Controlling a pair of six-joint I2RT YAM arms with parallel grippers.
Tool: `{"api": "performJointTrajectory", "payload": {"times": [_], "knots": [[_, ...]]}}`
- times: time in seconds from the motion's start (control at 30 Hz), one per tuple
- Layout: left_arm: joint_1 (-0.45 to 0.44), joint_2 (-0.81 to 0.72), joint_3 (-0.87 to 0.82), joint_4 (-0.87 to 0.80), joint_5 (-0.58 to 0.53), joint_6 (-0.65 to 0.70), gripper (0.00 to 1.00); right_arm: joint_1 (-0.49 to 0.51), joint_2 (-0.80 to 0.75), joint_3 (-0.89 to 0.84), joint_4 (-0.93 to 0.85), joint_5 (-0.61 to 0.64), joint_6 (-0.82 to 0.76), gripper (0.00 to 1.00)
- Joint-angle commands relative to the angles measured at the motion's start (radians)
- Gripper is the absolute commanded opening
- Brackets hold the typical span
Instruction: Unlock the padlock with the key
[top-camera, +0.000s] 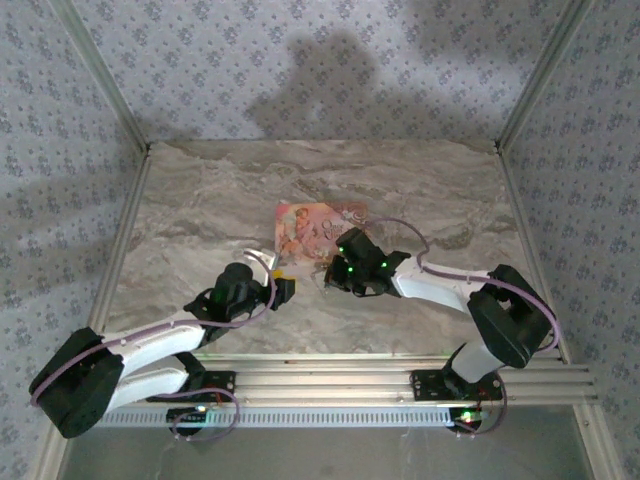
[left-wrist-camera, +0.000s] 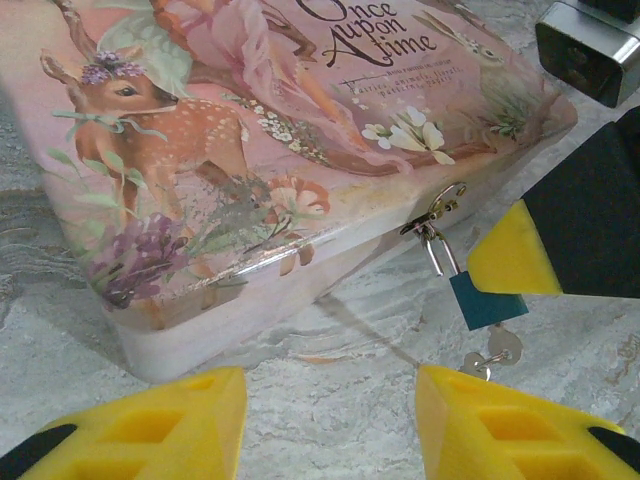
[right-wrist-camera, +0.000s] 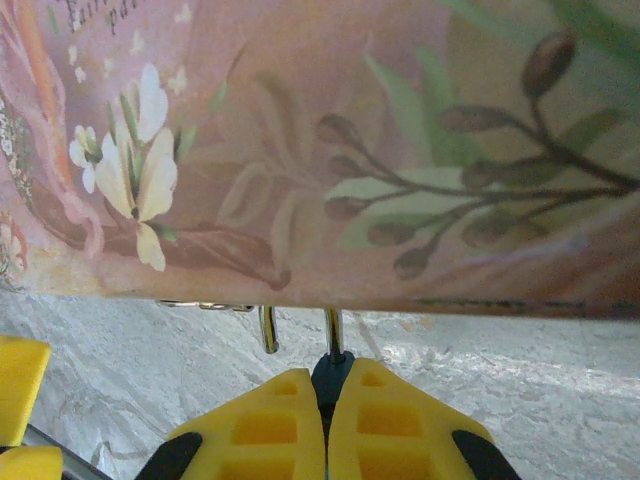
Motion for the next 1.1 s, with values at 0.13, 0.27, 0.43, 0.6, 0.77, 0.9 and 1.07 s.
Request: {"api": "performJointTrajectory", "payload": {"times": [0.13, 0.27, 0.43, 0.6, 0.77, 0.9, 1.07], "knots": [[0.007, -0.035, -0.005, -0.023, -0.008, -0.001, 0.49, -0.009, 0.019, 0.077, -0.018, -0.046, -0.087, 0.00], [0.006, -0.033, -0.002, -0.024, -0.008, 0.001, 0.49, -0.012, 0.038, 0.088, 0.002, -0.092, -0.107, 0.00], [0.006, -0.032, -0.001, -0.024, -0.009, 0.001, 0.49, -0.020, 0.072, 0.145, -0.057, -0.137, -0.174, 0.00], [0.006, -0.036, -0.003, -0.029, -0.014, 0.003, 0.49, -0.038, 0.109, 0.197, -0.122, -0.191, -0.244, 0.00], [0.006, -0.044, -0.007, -0.034, -0.019, 0.003, 0.49, -0.054, 0.098, 0.197, -0.152, -0.168, -0.241, 0.00], [0.007, -0.058, -0.015, -0.039, -0.029, 0.004, 0.49, -0.080, 0.059, 0.167, -0.146, -0.155, -0.226, 0.00], [0.007, -0.072, -0.017, -0.049, -0.036, 0.007, 0.49, -0.125, 0.027, 0.153, -0.169, -0.154, -0.232, 0.00]]}}
